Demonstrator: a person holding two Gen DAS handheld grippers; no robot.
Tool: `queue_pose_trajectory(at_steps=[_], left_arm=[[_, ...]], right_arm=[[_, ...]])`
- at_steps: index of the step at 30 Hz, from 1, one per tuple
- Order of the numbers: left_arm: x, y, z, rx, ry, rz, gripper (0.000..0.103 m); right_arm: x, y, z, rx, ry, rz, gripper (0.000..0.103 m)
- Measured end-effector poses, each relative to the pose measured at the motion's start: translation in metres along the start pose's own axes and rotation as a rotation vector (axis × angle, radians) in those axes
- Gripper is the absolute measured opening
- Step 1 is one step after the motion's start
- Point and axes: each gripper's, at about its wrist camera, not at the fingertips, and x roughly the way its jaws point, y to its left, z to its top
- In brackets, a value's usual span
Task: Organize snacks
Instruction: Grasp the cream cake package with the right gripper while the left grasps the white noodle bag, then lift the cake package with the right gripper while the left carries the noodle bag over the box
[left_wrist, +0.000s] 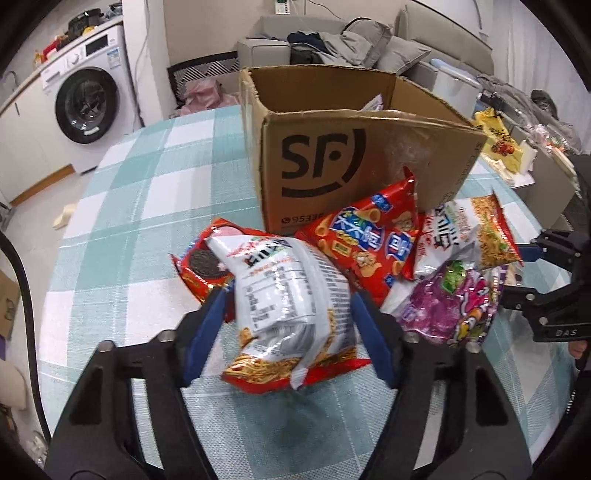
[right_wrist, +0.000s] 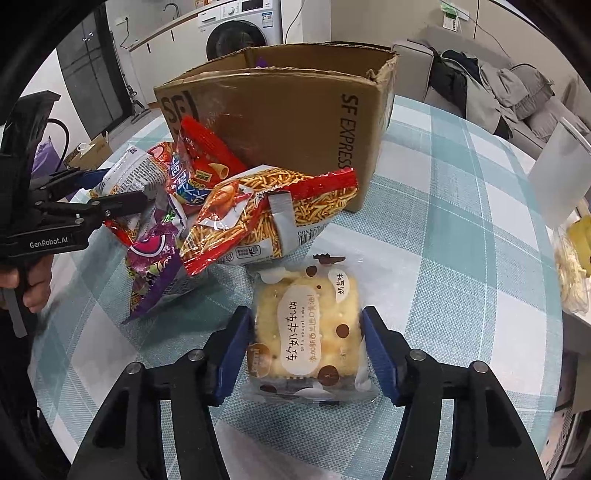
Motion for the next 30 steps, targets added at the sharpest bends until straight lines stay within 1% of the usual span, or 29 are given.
queue_pose_trajectory(at_steps=[2,3,6,12,21,30], left_arm=[[0.001,0.001,0.0,-0.007,-0.003,-0.006,0.058],[0.001,0.002,-0.001,-0.01,-0.006,-0.01,0.054],[0.0,0.005,0.0,-0.026,-0.013,-0.027,0.049],[-0.004,0.009,0.001,-0.04,-0.031,-0.043,0.048],[-0.024,0.007,0.004,-0.052,-0.074,-0.048,0.048],[-0.052,0.002,0.007,-0.061,-0.129,-0.055,0.048]], right_arm=[[0.0,0.001,0.0,0.001,-0.003,0.002,0.06],[0.0,0.002,0.0,-0.001,-0.004,0.0,0.059],[-0.002,0.005,0.0,-0.011,-0.01,0.005,0.058],[-0.005,0.007,-0.001,-0.019,-0.022,0.013,0.058],[-0.014,0.005,-0.001,-0.017,-0.047,0.011,0.058],[-0.045,0.006,0.006,-0.002,-0.144,0.043,0.058]])
